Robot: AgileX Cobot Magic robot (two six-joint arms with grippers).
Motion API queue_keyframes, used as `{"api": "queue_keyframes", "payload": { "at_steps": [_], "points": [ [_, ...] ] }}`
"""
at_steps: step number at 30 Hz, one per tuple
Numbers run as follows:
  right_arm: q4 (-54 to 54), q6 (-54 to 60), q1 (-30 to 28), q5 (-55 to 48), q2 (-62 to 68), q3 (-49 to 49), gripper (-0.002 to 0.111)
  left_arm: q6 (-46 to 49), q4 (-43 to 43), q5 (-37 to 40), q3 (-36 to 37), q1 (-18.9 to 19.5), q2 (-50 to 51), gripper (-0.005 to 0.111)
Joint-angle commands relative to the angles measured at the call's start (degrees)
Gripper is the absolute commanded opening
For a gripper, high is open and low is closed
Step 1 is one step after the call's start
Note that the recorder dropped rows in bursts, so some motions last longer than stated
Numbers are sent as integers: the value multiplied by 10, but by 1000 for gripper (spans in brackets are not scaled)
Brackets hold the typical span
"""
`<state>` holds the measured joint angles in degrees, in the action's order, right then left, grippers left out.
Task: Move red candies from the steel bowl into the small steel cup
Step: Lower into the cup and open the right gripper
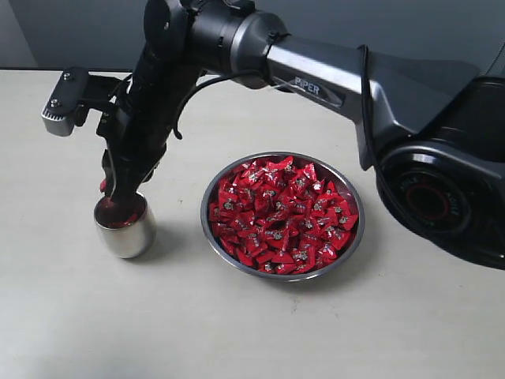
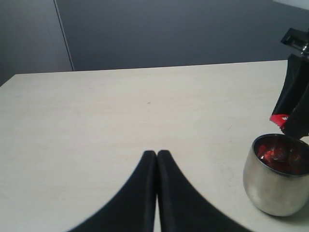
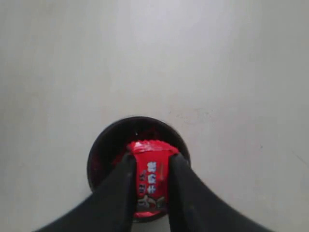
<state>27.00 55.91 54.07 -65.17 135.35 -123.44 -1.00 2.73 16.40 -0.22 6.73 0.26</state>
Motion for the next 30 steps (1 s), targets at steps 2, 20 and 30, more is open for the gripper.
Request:
{"api": "queue_keyframes", "payload": {
  "at_steps": [2, 20, 30],
  "points": [
    [2, -4, 3, -17, 9, -5, -1, -1, -2, -1, 2, 0, -3, 0],
    [-10, -5, 8, 12, 13, -5, -1, -1, -2, -1, 2, 0, -3, 0],
    [-32, -21, 8, 11, 13, -5, 45, -1, -2, -1, 2, 0, -3, 0]
  ]
}}
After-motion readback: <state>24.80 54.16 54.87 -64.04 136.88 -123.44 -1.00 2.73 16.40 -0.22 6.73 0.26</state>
